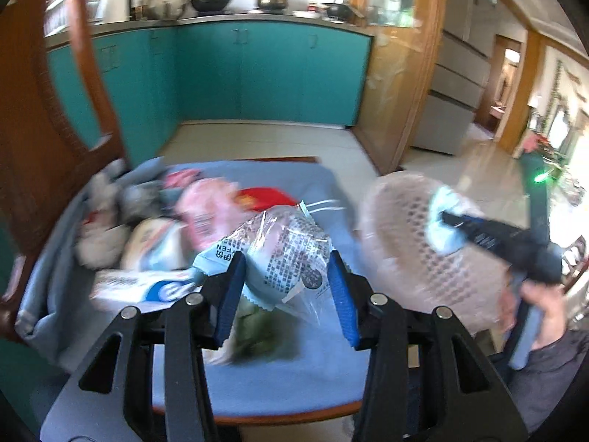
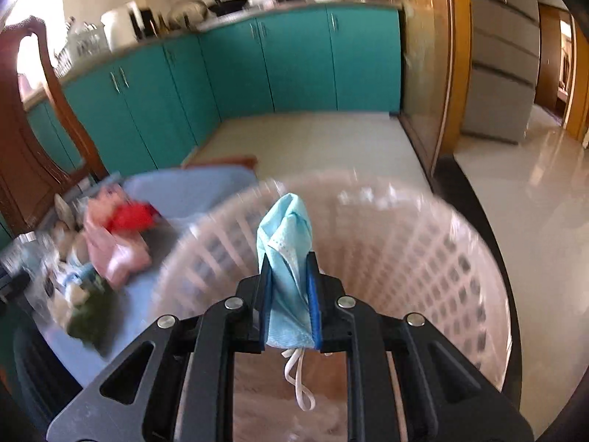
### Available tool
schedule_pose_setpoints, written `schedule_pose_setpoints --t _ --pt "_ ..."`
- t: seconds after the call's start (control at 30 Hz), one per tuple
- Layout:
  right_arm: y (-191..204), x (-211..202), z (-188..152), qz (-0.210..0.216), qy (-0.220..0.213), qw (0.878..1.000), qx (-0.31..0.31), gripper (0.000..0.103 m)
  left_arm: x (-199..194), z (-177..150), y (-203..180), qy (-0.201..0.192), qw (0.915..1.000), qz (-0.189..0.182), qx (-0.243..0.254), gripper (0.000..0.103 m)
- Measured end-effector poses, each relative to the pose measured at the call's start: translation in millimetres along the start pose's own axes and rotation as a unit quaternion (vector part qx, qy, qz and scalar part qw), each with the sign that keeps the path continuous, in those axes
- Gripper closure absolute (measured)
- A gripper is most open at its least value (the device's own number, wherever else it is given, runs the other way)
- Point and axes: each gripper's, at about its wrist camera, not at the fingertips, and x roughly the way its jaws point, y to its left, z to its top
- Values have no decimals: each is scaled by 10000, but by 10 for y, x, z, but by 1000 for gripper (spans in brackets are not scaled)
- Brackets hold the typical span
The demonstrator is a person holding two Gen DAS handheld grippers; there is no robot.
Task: Collect trash
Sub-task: 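Carry the mask with the right gripper into the white basket and release, then move the right gripper back over the green leafy vegetable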
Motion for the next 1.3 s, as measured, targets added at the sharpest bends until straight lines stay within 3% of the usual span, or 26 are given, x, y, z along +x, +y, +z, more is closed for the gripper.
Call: schedule_pose_setpoints --t 0.03,0.07,0.1,0.2,0.3,0.37,0.4,0.47,0.5,0.6,0.67,0.77,0.8,0.9,1.0,1.07,1.1,1.13,1.2,1.3 --pt "-49 -58 4 -42 -151 9998 96 61 42 44 -97 2 9999 -134 66 56" --pt "-104 -131 -1 -80 -330 9992 196 38 83 81 -190 -6 9996 -241 127 56" --pt "-173 -233 5 -112 -601 9974 380 27 112 102 -265 -10 9994 -311 179 56" --pt "-414 -487 7 -85 -1287 9858 1078 25 259 178 -554 42 9972 -643 372 56" --pt "-598 -667 1 -509 -1822 9690 1587 23 472 229 -854 169 9922 -1110 545 56" --pt "-707 -778 -29 -609 -2099 9583 1842 22 617 225 -1014 251 9895 -1238 710 47" --pt "-752 -826 -51 -611 -2215 9533 1958 18 684 215 -1094 294 9883 -1266 798 35" --pt "-818 -884 -88 -614 -2385 9465 2084 14 760 169 -1234 237 9850 -1414 963 22" --pt "-827 -903 -96 -617 -2438 9447 2104 13 769 148 -1283 205 9839 -1435 1049 15" --pt "-823 -916 -105 -522 -2502 9446 2060 7 690 115 -1276 106 9839 -1338 1180 12" --pt "-743 -895 -96 -351 -2487 9481 1951 6 570 108 -1091 -91 9886 -971 1144 9" --pt "-447 -841 -2 -17 -2278 9633 1418 6 322 93 -603 -554 9938 27 963 8" --pt "-301 -789 26 176 -2160 9696 1136 6 206 68 -339 -727 9921 588 834 8" --pt "197 -549 73 939 -1643 9810 426 6 -55 -19 343 -897 9777 1859 384 8" --pt "844 -270 -18 1518 -1033 9823 -381 6 -270 -110 879 -872 9651 2465 -120 8" --pt "1254 -110 -148 1643 -710 9801 -857 8 -354 -162 1084 -814 9617 2584 -405 8" --pt "1403 -25 -200 1745 -551 9781 -996 17 -376 -196 1187 -732 9627 2537 -595 9" --pt "1543 89 -254 1877 -318 9756 -1091 21 -382 -215 1264 -641 9655 2403 -774 15" --pt "1754 293 -352 2065 129 9717 -1136 42 -349 -269 1356 -423 9709 2091 -1091 24" --pt "1984 602 -481 2166 763 9647 -1288 49 -264 -317 1393 -117 9766 1706 -1307 27"
